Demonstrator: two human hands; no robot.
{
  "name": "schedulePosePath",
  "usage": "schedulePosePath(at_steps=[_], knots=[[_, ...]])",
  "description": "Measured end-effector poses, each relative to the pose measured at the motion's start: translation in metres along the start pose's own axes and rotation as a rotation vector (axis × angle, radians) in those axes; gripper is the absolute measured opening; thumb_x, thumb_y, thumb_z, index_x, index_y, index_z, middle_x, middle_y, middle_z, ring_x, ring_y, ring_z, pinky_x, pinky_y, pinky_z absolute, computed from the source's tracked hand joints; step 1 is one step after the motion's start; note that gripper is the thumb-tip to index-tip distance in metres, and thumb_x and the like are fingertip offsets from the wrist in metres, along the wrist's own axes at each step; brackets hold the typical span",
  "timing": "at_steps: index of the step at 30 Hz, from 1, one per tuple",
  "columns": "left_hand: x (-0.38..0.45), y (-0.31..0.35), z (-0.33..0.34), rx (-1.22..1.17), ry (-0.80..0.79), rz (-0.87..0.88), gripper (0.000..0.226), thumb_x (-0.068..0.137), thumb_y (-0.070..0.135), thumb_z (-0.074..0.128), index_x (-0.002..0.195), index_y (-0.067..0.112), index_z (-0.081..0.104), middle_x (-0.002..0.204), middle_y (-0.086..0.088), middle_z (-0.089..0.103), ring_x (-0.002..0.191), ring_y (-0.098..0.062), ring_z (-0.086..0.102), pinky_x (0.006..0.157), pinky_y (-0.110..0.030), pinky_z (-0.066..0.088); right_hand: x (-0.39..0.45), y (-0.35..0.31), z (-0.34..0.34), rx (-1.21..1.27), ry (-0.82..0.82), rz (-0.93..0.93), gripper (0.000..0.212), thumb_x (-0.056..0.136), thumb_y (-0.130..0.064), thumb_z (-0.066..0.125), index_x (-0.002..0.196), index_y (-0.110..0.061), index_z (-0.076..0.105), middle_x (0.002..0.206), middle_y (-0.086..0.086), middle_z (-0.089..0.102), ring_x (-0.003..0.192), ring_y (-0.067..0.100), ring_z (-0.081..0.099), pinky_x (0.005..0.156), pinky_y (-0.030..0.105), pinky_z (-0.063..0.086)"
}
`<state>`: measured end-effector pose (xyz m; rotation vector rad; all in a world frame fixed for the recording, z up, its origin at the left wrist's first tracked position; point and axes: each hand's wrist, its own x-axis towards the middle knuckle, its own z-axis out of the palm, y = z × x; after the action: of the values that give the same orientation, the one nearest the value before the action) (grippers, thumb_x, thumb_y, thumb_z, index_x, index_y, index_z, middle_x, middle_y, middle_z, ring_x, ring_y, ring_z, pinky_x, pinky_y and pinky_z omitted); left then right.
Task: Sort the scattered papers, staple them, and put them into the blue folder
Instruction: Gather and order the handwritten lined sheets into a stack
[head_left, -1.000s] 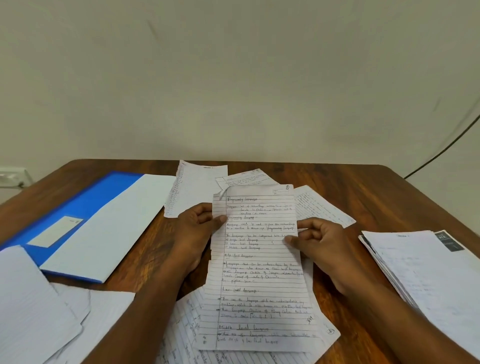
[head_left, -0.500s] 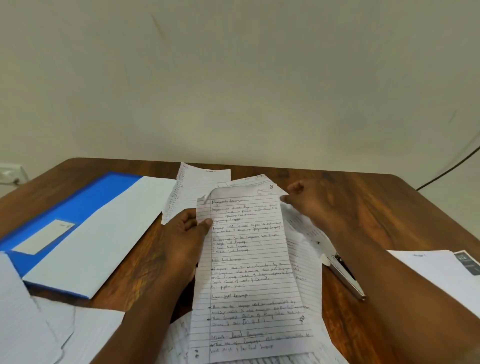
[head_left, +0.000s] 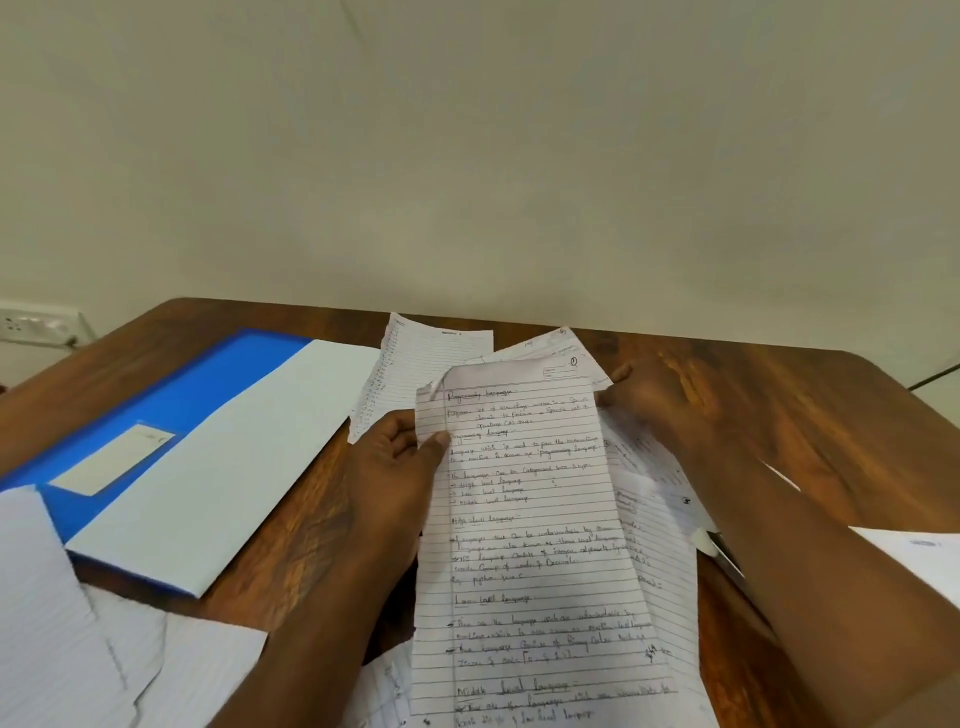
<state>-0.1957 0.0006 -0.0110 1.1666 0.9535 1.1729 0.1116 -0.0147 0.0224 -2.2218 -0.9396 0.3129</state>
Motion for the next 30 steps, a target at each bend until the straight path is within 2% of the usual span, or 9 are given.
schedulePosePath(at_steps=[2, 6, 10, 12, 15, 19, 22, 27, 30], knots=[[0.000, 0.001, 0.000, 0.001, 0.003, 0.000, 0.019, 0.093, 0.007, 0.078, 0.109, 0.016, 0.075, 0.108, -0.001, 0.081, 0.099, -0.021, 0.079, 0.088, -0.052, 0.064, 0.002, -0.002, -0.002, -0.001, -0.004, 0.016, 0.024, 0.081, -0.018, 0.088, 0.093, -0.008, 0.070, 0.090, 0.007, 0.071, 0.084, 0.025, 0.069, 0.058, 0.032, 0.043], [0.000, 0.001, 0.001, -0.001, 0.004, -0.001, 0.020, 0.093, 0.006, 0.077, 0.111, 0.016, 0.075, 0.109, -0.001, 0.081, 0.100, -0.022, 0.078, 0.089, -0.052, 0.064, 0.005, -0.002, -0.003, -0.007, 0.005, 0.058, 0.010, 0.086, -0.011, 0.083, 0.088, -0.005, 0.075, 0.085, 0.009, 0.073, 0.074, 0.022, 0.067, 0.053, 0.031, 0.043], [0.000, 0.002, 0.001, 0.005, 0.009, 0.001, 0.019, 0.094, 0.007, 0.078, 0.110, 0.017, 0.074, 0.108, 0.000, 0.081, 0.099, -0.021, 0.078, 0.088, -0.052, 0.065, 0.005, -0.001, -0.002, 0.022, 0.035, 0.050, 0.004, 0.088, -0.004, 0.075, 0.084, -0.003, 0.076, 0.086, 0.015, 0.075, 0.083, 0.031, 0.072, 0.058, 0.033, 0.048], [0.000, 0.002, 0.001, 0.002, 0.011, 0.003, 0.019, 0.094, 0.007, 0.077, 0.109, 0.017, 0.074, 0.107, 0.001, 0.081, 0.098, -0.020, 0.079, 0.088, -0.051, 0.065, 0.003, -0.004, -0.003, 0.054, 0.080, 0.038, 0.009, 0.090, -0.005, 0.067, 0.090, 0.000, 0.075, 0.091, 0.017, 0.076, 0.087, 0.032, 0.073, 0.063, 0.038, 0.053], [-0.001, 0.002, 0.001, -0.001, 0.014, 0.002, 0.018, 0.094, 0.006, 0.077, 0.108, 0.017, 0.075, 0.106, 0.001, 0.081, 0.098, -0.021, 0.079, 0.088, -0.051, 0.065, 0.002, -0.010, -0.007, 0.086, 0.150, -0.006, 0.021, 0.094, -0.010, 0.056, 0.089, -0.002, 0.074, 0.092, 0.014, 0.076, 0.079, 0.023, 0.069, 0.067, 0.038, 0.055], [-0.001, 0.003, 0.001, 0.002, 0.019, 0.001, 0.017, 0.094, 0.008, 0.077, 0.108, 0.018, 0.075, 0.106, 0.002, 0.081, 0.098, -0.020, 0.078, 0.087, -0.051, 0.065, 0.000, -0.023, -0.024, 0.117, 0.202, -0.087, 0.014, 0.098, -0.015, 0.059, 0.092, -0.015, 0.072, 0.089, -0.003, 0.072, 0.085, 0.017, 0.068, 0.072, 0.037, 0.059], [0.000, 0.003, 0.001, 0.002, 0.024, -0.002, 0.018, 0.094, 0.008, 0.077, 0.108, 0.019, 0.075, 0.106, 0.002, 0.081, 0.097, -0.018, 0.078, 0.087, -0.049, 0.065, 0.002, -0.036, -0.034, 0.156, 0.261, -0.136, 0.005, 0.099, -0.019, 0.066, 0.094, -0.019, 0.067, 0.086, -0.012, 0.066, 0.085, 0.015, 0.064, 0.063, 0.026, 0.045], [0.001, 0.000, 0.000, 0.006, 0.028, 0.004, 0.019, 0.093, 0.008, 0.078, 0.110, 0.019, 0.074, 0.108, 0.002, 0.081, 0.098, -0.018, 0.078, 0.088, -0.048, 0.065, 0.003, -0.058, -0.055, 0.273, 0.393, -0.199, 0.002, 0.103, -0.015, 0.062, 0.104, -0.014, 0.061, 0.095, -0.002, 0.065, 0.077, 0.007, 0.060, 0.058, 0.021, 0.043], [0.001, 0.000, 0.000, -0.011, 0.017, -0.018, 0.021, 0.094, 0.009, 0.077, 0.113, 0.018, 0.073, 0.110, 0.000, 0.080, 0.100, -0.022, 0.078, 0.088, -0.051, 0.064, -0.001, -0.067, -0.068, 0.319, 0.452, -0.246, 0.007, 0.104, -0.013, 0.059, 0.110, -0.011, 0.060, 0.101, 0.002, 0.068, 0.084, 0.017, 0.065, 0.061, 0.025, 0.050]])
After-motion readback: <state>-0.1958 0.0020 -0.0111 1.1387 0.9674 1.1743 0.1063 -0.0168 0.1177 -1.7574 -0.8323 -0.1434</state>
